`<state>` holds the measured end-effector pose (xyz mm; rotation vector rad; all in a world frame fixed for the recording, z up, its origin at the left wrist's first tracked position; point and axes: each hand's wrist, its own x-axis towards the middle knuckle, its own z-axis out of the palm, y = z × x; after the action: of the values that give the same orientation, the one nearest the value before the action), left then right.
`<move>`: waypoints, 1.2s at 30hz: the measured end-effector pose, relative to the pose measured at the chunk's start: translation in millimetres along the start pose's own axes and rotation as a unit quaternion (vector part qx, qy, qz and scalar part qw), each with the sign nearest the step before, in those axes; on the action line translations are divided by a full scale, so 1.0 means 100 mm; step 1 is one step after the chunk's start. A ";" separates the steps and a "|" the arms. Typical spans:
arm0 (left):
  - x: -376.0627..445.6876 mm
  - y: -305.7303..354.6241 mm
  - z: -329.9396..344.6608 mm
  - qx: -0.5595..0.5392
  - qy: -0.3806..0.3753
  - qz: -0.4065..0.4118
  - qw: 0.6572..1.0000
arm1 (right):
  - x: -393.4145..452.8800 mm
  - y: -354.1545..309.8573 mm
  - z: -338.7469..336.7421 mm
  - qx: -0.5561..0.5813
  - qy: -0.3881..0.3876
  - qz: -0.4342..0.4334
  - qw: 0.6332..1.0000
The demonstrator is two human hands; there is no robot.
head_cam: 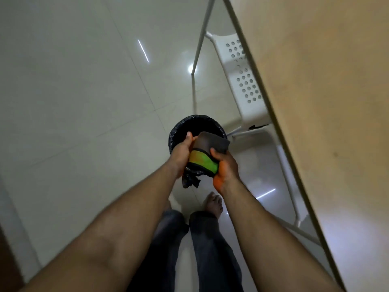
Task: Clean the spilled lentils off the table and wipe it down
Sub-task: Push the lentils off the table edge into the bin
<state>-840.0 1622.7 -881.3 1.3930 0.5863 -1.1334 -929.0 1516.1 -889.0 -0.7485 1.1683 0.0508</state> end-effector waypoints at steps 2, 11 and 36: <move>-0.36 0.32 0.03 0.033 0.009 -0.001 0.999 | -0.36 -0.20 0.11 0.002 -0.015 0.006 1.000; -2.16 1.65 0.15 0.196 -0.002 0.100 0.975 | -1.99 -1.35 0.59 -0.027 -0.098 -0.013 0.995; -2.42 4.99 -0.54 0.472 -0.138 0.230 0.840 | -2.42 -3.05 3.48 -0.010 0.031 -0.142 0.989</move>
<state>-487.4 1646.3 -450.5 1.9868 -0.6115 -1.2254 -624.1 1558.5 -467.0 -0.9330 1.1112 -0.1998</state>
